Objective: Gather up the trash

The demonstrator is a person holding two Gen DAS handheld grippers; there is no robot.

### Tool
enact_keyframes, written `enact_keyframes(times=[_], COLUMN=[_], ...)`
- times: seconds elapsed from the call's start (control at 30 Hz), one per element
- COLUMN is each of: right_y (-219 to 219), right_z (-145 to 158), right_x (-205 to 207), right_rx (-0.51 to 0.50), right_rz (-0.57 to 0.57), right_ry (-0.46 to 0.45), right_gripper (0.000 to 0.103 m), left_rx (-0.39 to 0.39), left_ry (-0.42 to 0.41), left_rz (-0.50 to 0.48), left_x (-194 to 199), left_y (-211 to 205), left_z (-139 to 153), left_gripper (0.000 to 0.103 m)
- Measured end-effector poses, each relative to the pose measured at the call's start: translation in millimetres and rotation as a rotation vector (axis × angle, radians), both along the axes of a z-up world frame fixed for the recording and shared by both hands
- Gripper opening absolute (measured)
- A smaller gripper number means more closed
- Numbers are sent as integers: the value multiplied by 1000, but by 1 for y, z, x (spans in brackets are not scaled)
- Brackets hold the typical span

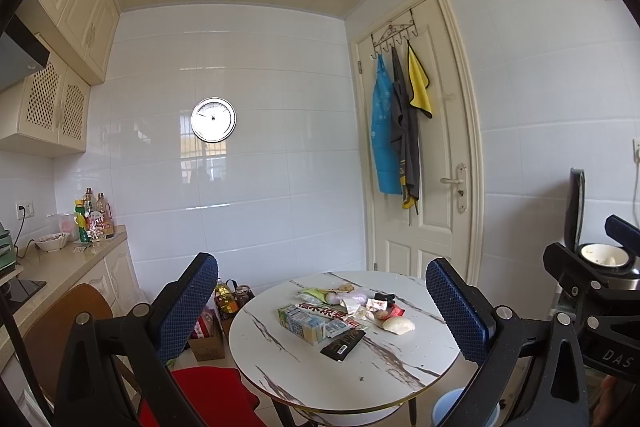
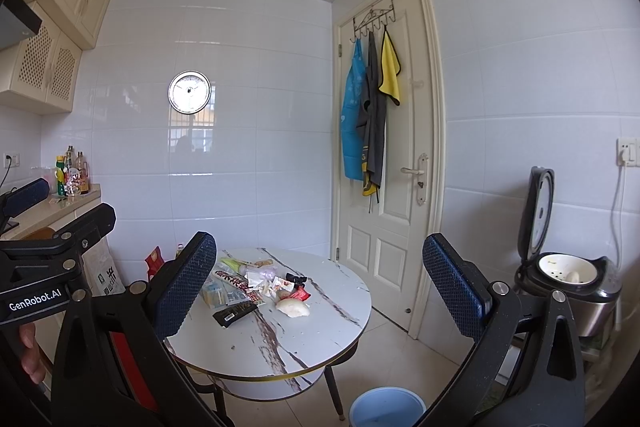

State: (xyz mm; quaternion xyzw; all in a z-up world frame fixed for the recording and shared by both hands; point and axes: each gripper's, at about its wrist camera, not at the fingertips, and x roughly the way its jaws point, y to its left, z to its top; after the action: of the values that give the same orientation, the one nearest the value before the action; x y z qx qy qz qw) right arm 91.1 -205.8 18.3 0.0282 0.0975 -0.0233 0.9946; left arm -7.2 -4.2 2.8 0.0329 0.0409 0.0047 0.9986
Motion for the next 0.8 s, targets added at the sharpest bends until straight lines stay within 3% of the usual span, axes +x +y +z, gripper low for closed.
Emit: enact_keyframes(times=[0.8], right_y=[0], right_z=[-1], right_x=[0], right_rx=[1], right_rz=[0], right_ry=[1], right_gripper=[103], left_rx=[2], left_ry=[0], left_rz=[0], left_x=[0], left_y=[-2], left_z=[0], left_gripper=[102])
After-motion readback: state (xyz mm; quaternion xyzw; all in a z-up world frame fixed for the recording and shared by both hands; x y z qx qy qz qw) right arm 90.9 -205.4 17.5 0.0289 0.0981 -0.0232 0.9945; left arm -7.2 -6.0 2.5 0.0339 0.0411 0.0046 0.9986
